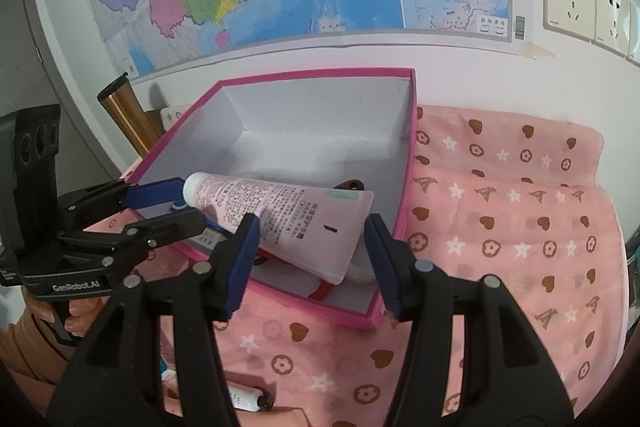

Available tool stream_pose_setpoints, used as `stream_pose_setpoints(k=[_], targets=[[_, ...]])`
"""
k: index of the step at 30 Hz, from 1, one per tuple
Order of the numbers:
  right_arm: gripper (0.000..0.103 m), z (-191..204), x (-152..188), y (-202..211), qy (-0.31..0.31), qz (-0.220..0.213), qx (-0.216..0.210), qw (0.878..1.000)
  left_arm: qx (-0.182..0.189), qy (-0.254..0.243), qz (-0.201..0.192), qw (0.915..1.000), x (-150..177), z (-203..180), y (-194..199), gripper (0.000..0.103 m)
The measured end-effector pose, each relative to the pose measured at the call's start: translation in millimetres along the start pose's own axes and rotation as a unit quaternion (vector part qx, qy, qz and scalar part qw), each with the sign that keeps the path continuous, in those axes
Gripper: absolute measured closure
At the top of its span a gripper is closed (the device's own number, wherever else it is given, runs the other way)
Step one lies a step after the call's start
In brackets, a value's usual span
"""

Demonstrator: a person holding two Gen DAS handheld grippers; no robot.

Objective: Organize rigid objects
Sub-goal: 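Lower the hand cream tube into the box and open the right gripper, then move the right gripper to the small white blue-labelled tube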

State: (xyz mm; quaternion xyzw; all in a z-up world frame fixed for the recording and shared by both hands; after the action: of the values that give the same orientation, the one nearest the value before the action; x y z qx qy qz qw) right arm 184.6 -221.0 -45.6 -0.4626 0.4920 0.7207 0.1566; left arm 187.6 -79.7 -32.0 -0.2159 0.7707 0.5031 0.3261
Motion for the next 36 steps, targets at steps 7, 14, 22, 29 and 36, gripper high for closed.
stream_pose_setpoints(k=[7,14,22,29,36], targets=[[0.046,0.2,1.8,-5.9,0.010,0.009,0.010,1.000,-0.001,0.008,0.017,0.9998,0.8,5.3,-14.5,0.046],[0.046,2.1,1.4,-6.5,0.019,0.010,0.023,1.000,-0.005,0.005,0.019,0.9998,2.1,6.1,-16.8,0.046],[0.046,-1.0,8.3,6.3,0.008,0.000,0.018,1.000,0.000,-0.001,0.010,0.9999,7.0,5.9,-4.6,0.046],[0.046,3.1,15.5,24.2,0.004,-0.013,0.009,1.000,-0.001,-0.020,-0.008,0.9998,12.3,-6.0,14.5,0.044],[0.046,13.5,23.4,42.7,0.007,-0.025,-0.007,1.000,-0.003,-0.038,-0.023,0.9990,21.4,-19.2,34.1,0.043]])
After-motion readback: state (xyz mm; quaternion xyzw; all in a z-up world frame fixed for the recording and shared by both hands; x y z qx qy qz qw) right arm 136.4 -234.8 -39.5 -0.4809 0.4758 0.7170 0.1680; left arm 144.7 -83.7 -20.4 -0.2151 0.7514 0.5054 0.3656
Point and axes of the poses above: each gripper's, at about its wrist camera, not at the fingertips, and y roughly against the way its jaws point, z to its left, x to its underside, the point moved 7 cm from there along -y, roughly the way its jaws point, and after that the axes turned 8 degrees about y, right-handed, at the moved point
